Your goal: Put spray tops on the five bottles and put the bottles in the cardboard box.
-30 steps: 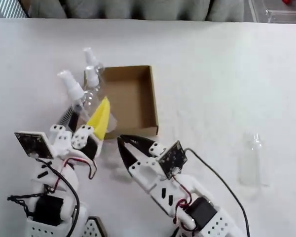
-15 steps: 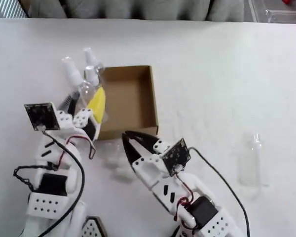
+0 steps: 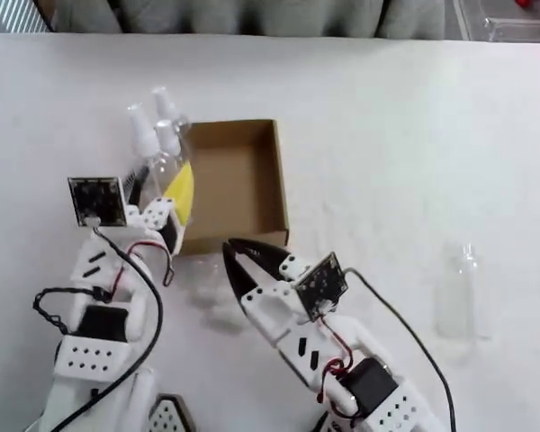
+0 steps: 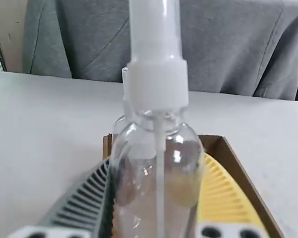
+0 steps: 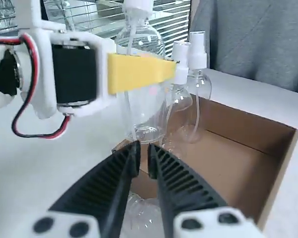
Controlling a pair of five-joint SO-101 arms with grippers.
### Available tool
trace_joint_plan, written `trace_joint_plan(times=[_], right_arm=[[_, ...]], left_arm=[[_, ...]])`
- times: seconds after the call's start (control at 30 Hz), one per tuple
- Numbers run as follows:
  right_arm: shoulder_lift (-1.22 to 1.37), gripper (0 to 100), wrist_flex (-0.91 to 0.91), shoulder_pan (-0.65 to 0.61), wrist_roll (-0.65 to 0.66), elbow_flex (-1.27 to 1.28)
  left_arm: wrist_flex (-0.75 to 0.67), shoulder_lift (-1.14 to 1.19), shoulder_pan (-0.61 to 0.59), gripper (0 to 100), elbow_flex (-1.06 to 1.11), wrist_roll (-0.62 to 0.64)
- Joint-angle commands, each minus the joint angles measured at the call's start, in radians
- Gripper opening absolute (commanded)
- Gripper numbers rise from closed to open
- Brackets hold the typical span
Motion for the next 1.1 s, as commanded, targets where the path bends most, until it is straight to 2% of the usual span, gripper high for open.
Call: trace_joint_plan(times=[0.0,0.13,0.4,1.07], right_arm=[[-0.008,1.5,0.002,0.013,0.011,0.002],[-0.008,1.5,0.002,0.013,0.011,0.002],[-0.008,1.5,0.002,0.013,0.011,0.003],[-0.008,1.5,0.002,0.013,0.008,0.006]], left_arm=[[-0.034,0.001,-0.002,2,0.018,-0.032],[-0.035,0.001,-0.002,2,0.037,-0.084],[-0.189,0.005,-0.004,2,0.129,-0.092],[-0.181,0.008,-0.002,2,0.132,-0.095]])
